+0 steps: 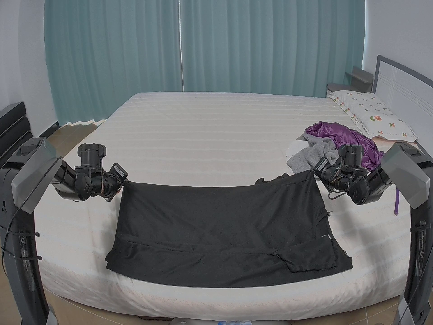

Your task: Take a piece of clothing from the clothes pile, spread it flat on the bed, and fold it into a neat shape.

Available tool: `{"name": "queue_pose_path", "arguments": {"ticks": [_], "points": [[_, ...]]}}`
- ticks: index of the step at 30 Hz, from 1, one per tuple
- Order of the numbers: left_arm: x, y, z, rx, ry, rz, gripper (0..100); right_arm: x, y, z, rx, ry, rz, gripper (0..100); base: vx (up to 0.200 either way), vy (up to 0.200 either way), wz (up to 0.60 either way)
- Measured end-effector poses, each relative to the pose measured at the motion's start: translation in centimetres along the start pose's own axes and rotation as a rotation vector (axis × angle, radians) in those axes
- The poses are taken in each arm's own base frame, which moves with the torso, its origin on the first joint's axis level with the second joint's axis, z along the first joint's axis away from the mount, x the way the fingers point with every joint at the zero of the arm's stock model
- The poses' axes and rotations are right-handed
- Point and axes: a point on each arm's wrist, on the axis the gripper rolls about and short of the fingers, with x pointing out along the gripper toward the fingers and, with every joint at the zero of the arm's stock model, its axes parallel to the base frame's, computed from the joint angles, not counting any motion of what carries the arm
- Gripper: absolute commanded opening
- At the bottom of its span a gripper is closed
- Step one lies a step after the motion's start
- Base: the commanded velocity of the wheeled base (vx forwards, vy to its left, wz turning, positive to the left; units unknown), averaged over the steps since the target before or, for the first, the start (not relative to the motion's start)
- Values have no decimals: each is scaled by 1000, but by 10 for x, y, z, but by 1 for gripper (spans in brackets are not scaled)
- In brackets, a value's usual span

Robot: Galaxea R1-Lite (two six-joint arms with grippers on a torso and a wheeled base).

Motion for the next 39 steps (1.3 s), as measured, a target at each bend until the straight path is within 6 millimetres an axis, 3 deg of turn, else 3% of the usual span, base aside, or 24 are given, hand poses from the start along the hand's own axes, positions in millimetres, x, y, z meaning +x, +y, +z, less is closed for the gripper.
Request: {"name": "queue_pose_path", "arguments": {"ticks": [26, 39], "points": [[-4, -4, 2, 0, -13, -5, 0, -13, 1, 11, 41, -52, 21, 0, 0, 0, 0], [-9, -1, -4, 3, 4, 11, 0, -24, -2, 5, 51, -23, -1, 0, 0, 0, 0]]}}
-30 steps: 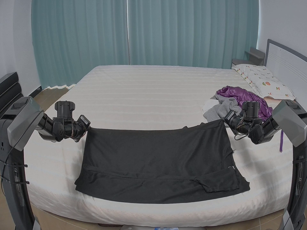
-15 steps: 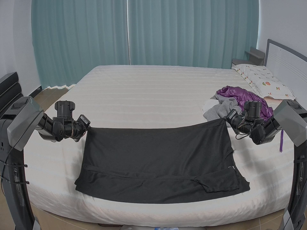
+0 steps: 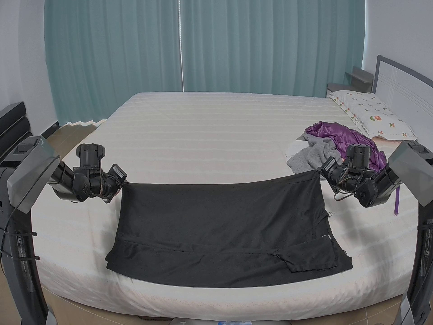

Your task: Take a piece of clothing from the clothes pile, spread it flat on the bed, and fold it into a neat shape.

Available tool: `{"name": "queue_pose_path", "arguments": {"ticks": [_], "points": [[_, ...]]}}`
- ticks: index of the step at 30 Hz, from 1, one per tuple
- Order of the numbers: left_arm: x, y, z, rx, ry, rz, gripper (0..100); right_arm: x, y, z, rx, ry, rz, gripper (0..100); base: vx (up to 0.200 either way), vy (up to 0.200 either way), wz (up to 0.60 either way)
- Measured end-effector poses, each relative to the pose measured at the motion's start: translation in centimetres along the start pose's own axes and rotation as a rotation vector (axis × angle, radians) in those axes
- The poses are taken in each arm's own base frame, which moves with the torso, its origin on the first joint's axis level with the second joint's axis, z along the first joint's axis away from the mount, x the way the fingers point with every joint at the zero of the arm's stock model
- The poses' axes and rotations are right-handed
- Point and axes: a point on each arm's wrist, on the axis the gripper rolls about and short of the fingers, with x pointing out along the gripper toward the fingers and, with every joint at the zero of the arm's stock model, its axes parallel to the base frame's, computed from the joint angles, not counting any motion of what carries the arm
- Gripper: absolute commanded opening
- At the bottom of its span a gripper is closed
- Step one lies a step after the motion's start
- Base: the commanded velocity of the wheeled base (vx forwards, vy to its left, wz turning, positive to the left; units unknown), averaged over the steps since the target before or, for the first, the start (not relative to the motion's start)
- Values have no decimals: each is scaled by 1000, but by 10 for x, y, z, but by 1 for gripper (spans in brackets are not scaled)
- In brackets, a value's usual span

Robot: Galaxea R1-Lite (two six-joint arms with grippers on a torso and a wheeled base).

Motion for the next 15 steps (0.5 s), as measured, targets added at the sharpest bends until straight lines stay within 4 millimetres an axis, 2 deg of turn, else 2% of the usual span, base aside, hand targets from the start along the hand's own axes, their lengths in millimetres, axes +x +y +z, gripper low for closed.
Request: {"name": "queue_pose_path", "arguments": {"ticks": [8, 15], "points": [[-8, 1, -2, 6, 8, 8, 0, -11, -1, -5, -1, 29, -21, 0, 0, 0, 0], [-9, 4, 1, 52, 6, 8, 0, -12, -2, -6, -5, 40, -27, 0, 0, 0, 0]]}}
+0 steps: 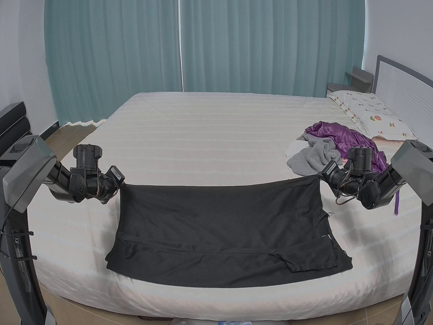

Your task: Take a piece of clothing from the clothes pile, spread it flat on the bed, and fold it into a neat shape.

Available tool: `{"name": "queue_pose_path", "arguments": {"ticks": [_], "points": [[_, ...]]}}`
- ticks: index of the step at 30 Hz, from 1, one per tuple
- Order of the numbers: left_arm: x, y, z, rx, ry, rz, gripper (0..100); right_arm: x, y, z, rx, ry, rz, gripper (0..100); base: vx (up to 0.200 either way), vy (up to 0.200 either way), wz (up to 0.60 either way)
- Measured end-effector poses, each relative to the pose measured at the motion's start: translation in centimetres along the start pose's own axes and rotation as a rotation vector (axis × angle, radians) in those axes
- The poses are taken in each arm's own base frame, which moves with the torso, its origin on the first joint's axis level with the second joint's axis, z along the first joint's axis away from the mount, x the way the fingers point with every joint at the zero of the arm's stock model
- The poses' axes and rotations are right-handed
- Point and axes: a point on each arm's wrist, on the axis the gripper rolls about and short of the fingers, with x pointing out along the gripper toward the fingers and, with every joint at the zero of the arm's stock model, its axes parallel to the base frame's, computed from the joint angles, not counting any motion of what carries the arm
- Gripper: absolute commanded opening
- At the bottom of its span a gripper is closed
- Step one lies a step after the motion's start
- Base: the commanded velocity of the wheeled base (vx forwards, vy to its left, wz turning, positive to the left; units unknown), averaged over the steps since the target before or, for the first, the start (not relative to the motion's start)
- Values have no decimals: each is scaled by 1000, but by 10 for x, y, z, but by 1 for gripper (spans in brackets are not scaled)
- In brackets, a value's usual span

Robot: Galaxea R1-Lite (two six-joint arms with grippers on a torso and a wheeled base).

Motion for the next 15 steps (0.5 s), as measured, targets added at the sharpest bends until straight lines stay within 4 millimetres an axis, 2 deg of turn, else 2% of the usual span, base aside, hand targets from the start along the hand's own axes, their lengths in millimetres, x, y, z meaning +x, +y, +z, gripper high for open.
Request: {"name": "queue_pose_path", "arguments": {"ticks": [11, 15], "points": [[9, -2, 0, 23, -27, -39, 0, 11, 1, 6, -2, -8, 8, 0, 0, 0, 0], [9, 1, -2, 20, -16, -25, 0, 9, -2, 3, 3, 22, 0, 0, 0, 0, 0]]}}
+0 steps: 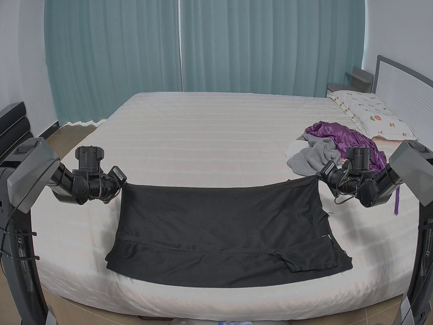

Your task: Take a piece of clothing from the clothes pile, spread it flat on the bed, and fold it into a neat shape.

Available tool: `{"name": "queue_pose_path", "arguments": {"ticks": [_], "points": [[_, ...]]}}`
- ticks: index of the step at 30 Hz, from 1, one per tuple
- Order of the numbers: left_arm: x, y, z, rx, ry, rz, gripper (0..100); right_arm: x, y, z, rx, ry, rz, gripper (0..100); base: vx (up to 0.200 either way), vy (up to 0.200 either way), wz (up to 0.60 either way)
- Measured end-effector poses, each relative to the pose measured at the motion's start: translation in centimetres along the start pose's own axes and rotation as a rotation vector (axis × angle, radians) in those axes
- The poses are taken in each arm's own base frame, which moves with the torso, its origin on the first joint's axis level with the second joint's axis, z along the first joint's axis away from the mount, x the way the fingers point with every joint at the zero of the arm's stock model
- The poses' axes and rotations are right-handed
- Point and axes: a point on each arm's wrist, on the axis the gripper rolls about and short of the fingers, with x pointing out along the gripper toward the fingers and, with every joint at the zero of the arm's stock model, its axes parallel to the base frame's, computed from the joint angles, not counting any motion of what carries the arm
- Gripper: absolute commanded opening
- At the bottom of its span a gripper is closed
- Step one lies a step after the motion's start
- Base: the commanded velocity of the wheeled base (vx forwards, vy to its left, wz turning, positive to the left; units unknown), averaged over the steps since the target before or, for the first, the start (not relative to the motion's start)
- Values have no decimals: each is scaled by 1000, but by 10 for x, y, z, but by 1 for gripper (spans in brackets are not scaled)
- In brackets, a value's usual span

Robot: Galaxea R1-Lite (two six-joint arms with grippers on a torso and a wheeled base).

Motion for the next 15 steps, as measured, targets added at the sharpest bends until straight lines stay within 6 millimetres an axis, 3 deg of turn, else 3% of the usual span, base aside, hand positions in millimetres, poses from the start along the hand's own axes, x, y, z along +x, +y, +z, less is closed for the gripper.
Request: {"name": "queue_pose_path", "arguments": {"ticks": [15], "points": [[-34, 9, -17, 53, 53, 48, 0, -38, -14, -8, 33, 96, -29, 0, 0, 0, 0]]}}
